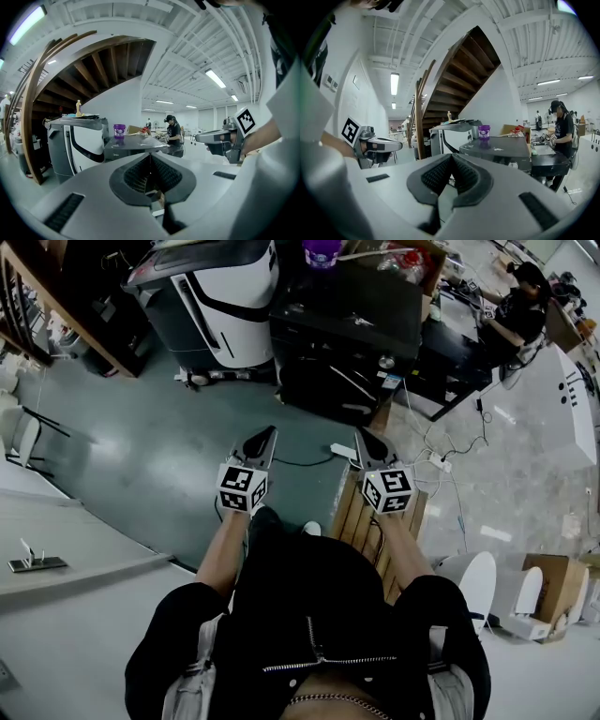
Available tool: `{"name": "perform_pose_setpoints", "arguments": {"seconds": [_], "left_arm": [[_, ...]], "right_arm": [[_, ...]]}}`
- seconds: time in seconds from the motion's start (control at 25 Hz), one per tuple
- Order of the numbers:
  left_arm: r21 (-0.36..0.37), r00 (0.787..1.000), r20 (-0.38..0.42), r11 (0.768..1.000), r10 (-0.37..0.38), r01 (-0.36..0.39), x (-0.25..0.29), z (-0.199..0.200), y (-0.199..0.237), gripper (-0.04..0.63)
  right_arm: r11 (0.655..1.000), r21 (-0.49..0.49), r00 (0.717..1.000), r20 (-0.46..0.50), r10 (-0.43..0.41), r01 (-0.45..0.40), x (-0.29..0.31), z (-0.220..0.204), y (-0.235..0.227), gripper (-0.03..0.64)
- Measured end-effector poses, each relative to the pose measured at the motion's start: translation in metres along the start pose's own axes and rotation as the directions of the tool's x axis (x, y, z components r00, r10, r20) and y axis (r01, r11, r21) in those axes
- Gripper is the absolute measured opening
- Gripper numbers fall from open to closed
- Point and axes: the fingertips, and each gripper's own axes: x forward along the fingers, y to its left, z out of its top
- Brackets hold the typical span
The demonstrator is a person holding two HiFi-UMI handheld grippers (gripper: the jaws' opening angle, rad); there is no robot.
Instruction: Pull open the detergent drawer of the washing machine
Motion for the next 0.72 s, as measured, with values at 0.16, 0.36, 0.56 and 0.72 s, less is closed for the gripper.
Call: {"name": "perform_pose_setpoints", "arguments": {"seconds": [0.16,0.36,0.56,0.72], "left_arm": [[0.000,1.000,-0.008,1.000,0.010,-0.010,-0.001,-0.002,0.001,0.021],[-0.009,1.000,-0.014,1.000,0.018,-0.018,0.006,-0.001,0.012,0.021],[-0.009,1.000,-0.021,1.000,-0.001,0.001,0.026,-0.002,0.025,0.021],[-0.019,1.000,-0.023,1.000,-0.018,0.018,0.053,0.000,0.045,0.021]], "right_arm": [[1.000,0.007,1.000,0.008,0.022,-0.022,0.005,0.001,0.000,0.006],[0.999,0.017,1.000,0.011,0.029,-0.030,0.019,0.004,-0.002,0.006],[0.999,0.025,1.000,0.011,0.021,-0.021,0.038,0.006,-0.010,0.006],[0.999,0.039,1.000,-0.003,0.002,-0.002,0.062,0.005,-0.023,0.006]]}}
